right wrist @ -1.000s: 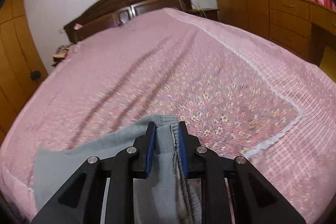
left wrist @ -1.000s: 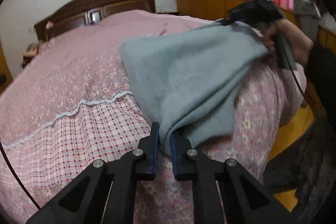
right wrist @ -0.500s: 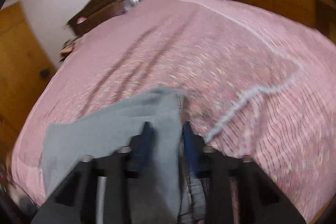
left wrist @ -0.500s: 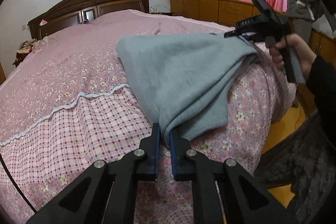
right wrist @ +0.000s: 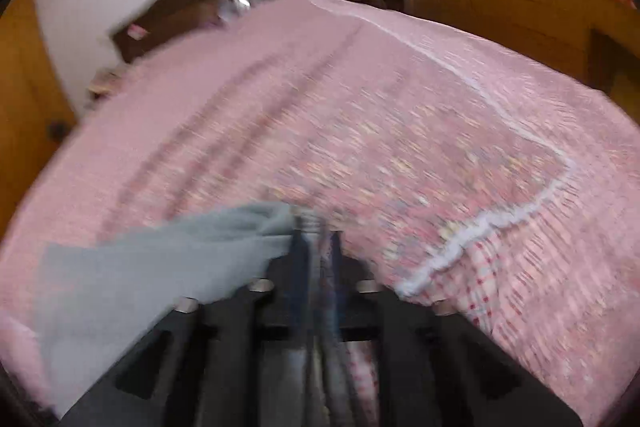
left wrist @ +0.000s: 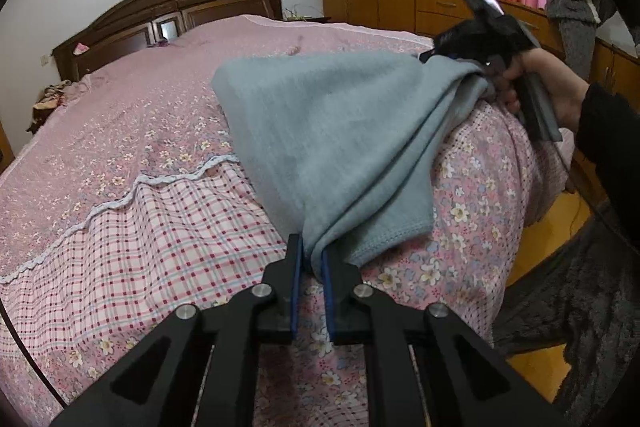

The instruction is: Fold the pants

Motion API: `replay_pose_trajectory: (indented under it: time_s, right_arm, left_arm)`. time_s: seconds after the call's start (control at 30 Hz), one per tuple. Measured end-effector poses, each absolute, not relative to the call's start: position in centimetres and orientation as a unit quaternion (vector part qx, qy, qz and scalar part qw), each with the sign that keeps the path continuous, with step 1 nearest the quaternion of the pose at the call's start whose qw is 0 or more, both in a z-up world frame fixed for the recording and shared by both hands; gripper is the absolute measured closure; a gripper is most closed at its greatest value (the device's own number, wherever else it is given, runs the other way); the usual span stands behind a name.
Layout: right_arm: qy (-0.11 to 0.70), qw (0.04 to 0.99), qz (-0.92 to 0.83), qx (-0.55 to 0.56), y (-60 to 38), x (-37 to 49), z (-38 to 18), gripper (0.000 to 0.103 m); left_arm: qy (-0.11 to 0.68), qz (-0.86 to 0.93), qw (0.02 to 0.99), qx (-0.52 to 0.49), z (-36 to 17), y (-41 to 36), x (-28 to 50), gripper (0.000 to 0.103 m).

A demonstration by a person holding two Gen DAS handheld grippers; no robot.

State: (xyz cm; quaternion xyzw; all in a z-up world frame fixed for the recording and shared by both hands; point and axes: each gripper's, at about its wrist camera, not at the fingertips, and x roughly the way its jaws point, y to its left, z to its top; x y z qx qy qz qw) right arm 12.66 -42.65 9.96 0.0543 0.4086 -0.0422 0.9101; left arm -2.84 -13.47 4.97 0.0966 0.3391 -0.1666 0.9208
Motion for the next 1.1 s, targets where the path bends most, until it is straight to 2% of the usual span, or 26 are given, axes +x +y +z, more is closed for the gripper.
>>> replay_pose_trajectory:
  time_s: [0.03,0.07,0.1,0.13,0.23,0.37,0.43,0.53,0.6,0.67,0.77,0.8,0.83,0.93,1.07,1.1]
  right_arm:
    - [0.402,0.913,-0.064,0.021,-41.8,11.6,11.0,0.056]
    - [0.392,0.918,-0.069,-0.008,-40.9,10.6,11.8,0.053]
    - [0.379,0.922,-0.063,-0.048,-39.6,9.2,12.9,0.045]
    - [0.369,0.925,-0.052,-0.081,-38.5,7.9,13.6,0.039]
    - [0.334,0.932,0.017,-0.138,-33.1,2.3,15.5,0.038]
    - [0.316,0.930,0.130,-0.134,-26.4,-4.3,14.7,0.038]
    - [0.335,0.924,0.150,-0.109,-25.0,-5.3,13.7,0.038]
    - [0.392,0.900,0.192,-0.010,-24.5,-5.4,11.9,0.038]
    - [0.412,0.894,0.178,-0.004,-24.1,-5.7,10.7,0.038]
    - [0.395,0.902,0.162,-0.058,-23.2,-6.6,10.6,0.038]
    - [0.321,0.913,0.159,-0.193,-20.8,-9.4,10.9,0.037]
    - [0.297,0.912,0.155,-0.236,-19.4,-10.3,10.8,0.032]
    - [0.282,0.909,0.158,-0.264,-18.5,-10.9,10.5,0.028]
    - [0.263,0.896,0.159,-0.320,-15.4,-11.2,8.6,0.028]
    - [0.191,0.882,0.065,-0.425,-12.5,-10.1,5.5,0.029]
    - [0.178,0.875,0.058,-0.447,-11.9,-10.1,4.9,0.043]
  left_arm:
    - [0.343,-0.178,0.918,0.091,5.2,-13.1,-2.6,0.088]
    - [0.350,-0.190,0.914,0.083,5.4,-12.4,-2.3,0.079]
    - [0.361,-0.203,0.907,0.071,5.4,-11.8,-1.9,0.071]
    - [0.376,-0.218,0.899,0.049,5.5,-10.9,-1.4,0.069]
    - [0.388,-0.226,0.893,0.017,6.0,-9.8,-0.8,0.062]
    - [0.397,-0.226,0.889,0.010,6.5,-9.6,-0.3,0.060]
    - [0.399,-0.224,0.889,0.013,6.8,-9.2,-0.5,0.059]
    - [0.407,-0.228,0.885,-0.010,7.2,-8.0,-1.0,0.057]
    - [0.425,-0.257,0.866,-0.067,7.5,-5.8,-0.7,0.048]
    - [0.427,-0.285,0.848,-0.132,8.0,-3.5,-0.3,0.043]
    - [0.423,-0.340,0.803,-0.248,8.6,0.9,1.5,0.030]
    - [0.425,-0.357,0.779,-0.290,8.5,2.1,2.5,0.027]
    - [0.427,-0.362,0.755,-0.342,8.3,3.7,4.5,0.027]
    - [0.425,-0.359,0.718,-0.418,8.0,5.7,9.6,0.025]
    - [0.477,-0.361,0.698,-0.394,6.6,2.5,15.7,0.022]
    - [0.491,-0.355,0.701,-0.377,6.2,1.5,16.9,0.021]
